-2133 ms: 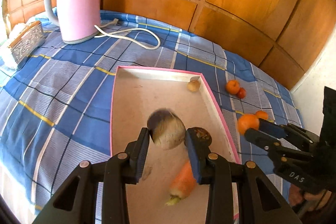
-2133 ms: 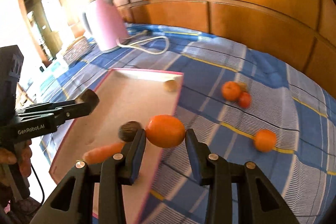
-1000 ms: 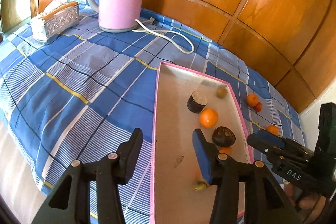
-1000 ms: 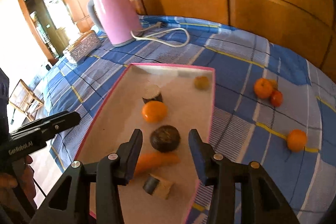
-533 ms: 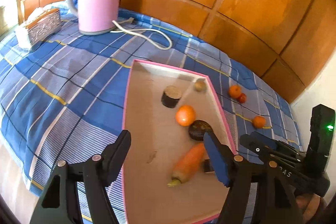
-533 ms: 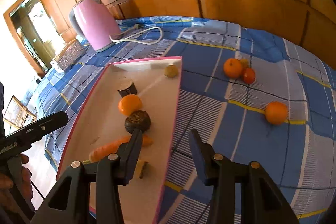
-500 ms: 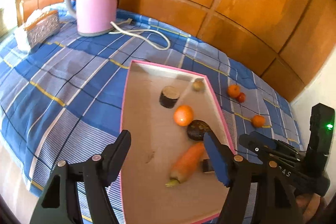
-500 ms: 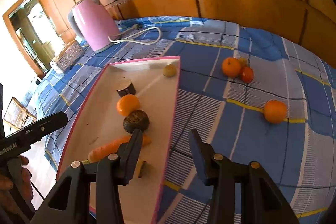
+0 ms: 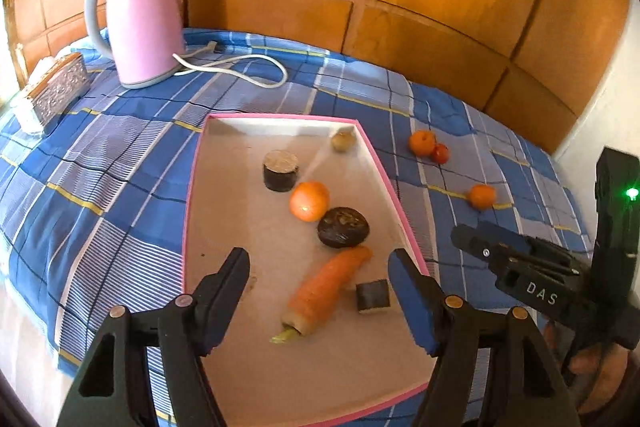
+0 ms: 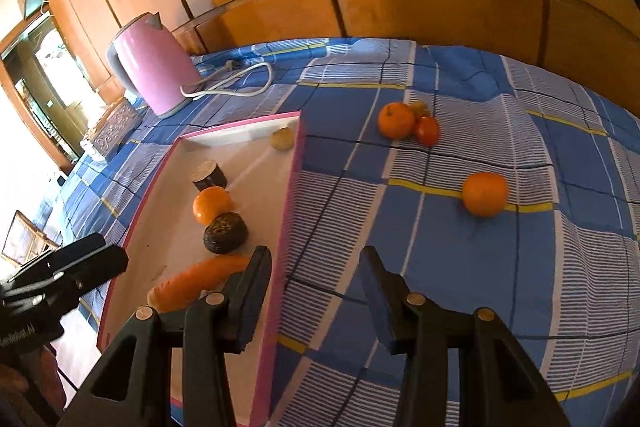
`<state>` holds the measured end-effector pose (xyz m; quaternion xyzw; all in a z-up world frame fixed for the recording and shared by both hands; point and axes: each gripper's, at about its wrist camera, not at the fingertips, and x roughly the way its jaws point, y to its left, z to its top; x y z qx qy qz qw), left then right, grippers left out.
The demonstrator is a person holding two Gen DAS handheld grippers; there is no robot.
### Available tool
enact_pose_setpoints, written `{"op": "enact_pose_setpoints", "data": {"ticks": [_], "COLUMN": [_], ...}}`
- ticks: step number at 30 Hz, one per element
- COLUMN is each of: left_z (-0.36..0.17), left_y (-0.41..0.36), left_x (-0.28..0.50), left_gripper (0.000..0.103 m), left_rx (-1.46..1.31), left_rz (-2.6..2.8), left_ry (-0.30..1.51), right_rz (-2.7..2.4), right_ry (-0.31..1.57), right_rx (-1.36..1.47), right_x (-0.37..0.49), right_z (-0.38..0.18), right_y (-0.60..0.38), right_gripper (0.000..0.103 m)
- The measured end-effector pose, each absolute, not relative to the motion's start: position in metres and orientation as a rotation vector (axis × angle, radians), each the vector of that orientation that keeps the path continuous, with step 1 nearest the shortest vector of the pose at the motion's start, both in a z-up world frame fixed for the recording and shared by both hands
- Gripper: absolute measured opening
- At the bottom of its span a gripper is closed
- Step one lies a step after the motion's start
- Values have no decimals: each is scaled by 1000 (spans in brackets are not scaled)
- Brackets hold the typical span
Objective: Organize fruits
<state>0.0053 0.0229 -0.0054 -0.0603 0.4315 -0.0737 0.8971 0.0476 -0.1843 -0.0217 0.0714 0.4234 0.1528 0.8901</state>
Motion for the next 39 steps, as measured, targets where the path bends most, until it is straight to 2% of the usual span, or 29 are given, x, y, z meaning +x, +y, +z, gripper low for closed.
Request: {"op": "enact_pose_setpoints", "data": {"ticks": [23, 28, 31, 39], "left_z": [-26, -20, -17, -14], "left_y": [9, -2, -9, -23], "left_x": [3, 8, 16, 32], "left_gripper": [72, 70, 65, 64], "left_rx": [-145, -130, -121, -126], "left_rz": [-155, -214, -243, -277], "left_ry": [955, 952, 958, 959], "right_rz": [187, 166, 152, 129], "right_ry": [871, 874, 873, 868], "right_rx": [205, 222, 231, 250], "right_x": [47, 49, 50, 56], "right_z": [-34, -37, -39, -40], "right_y": [-225, -237, -245, -265], "right_gripper": [46, 46, 46, 46]}}
